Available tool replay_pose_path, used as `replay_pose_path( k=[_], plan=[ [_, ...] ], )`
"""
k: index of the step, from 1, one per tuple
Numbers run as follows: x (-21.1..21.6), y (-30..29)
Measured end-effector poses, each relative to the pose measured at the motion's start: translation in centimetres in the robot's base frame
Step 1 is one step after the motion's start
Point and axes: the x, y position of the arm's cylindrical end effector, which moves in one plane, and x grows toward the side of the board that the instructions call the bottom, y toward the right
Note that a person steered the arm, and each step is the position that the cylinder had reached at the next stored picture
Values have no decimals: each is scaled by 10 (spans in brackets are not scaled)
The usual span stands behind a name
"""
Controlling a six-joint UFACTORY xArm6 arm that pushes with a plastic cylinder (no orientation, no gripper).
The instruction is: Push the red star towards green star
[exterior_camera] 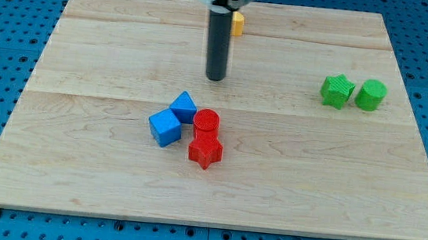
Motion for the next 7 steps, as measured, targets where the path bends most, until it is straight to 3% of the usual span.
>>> replay_pose_path(
  k=[1, 2, 3, 4, 5, 7],
  plan=[
    [24, -52],
    [76, -58],
    [119, -108],
    [156, -70],
    [155, -9],
    [167, 28]
  ],
)
